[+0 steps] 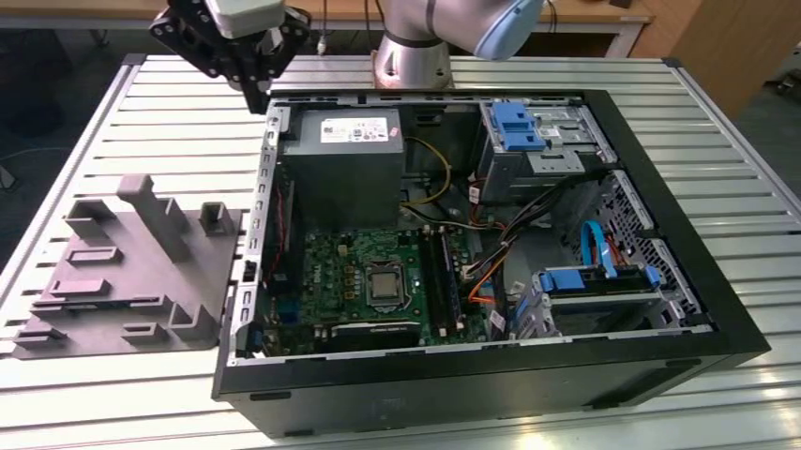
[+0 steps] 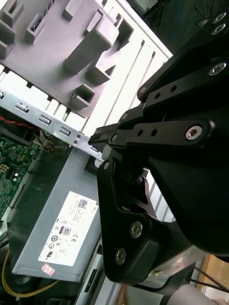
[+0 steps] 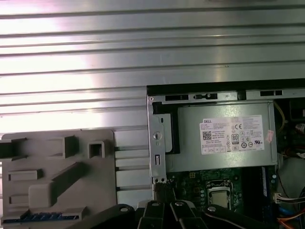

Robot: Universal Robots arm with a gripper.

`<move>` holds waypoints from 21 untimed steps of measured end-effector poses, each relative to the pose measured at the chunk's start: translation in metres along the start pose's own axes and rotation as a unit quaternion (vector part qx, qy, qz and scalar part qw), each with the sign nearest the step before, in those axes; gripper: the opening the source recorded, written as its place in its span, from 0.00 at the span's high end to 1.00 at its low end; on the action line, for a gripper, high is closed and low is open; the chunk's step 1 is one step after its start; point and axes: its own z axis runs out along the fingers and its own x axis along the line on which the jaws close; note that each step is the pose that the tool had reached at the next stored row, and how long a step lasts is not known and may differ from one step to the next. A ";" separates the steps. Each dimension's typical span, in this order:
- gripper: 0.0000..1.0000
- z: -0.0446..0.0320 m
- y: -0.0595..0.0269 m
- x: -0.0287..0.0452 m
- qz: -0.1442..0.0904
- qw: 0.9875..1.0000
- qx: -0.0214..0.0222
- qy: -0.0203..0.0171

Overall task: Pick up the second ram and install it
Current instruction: 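Reach for the second ram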

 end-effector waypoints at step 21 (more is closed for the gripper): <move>0.90 -0.0002 -0.0053 0.0698 0.000 1.000 0.000 -0.005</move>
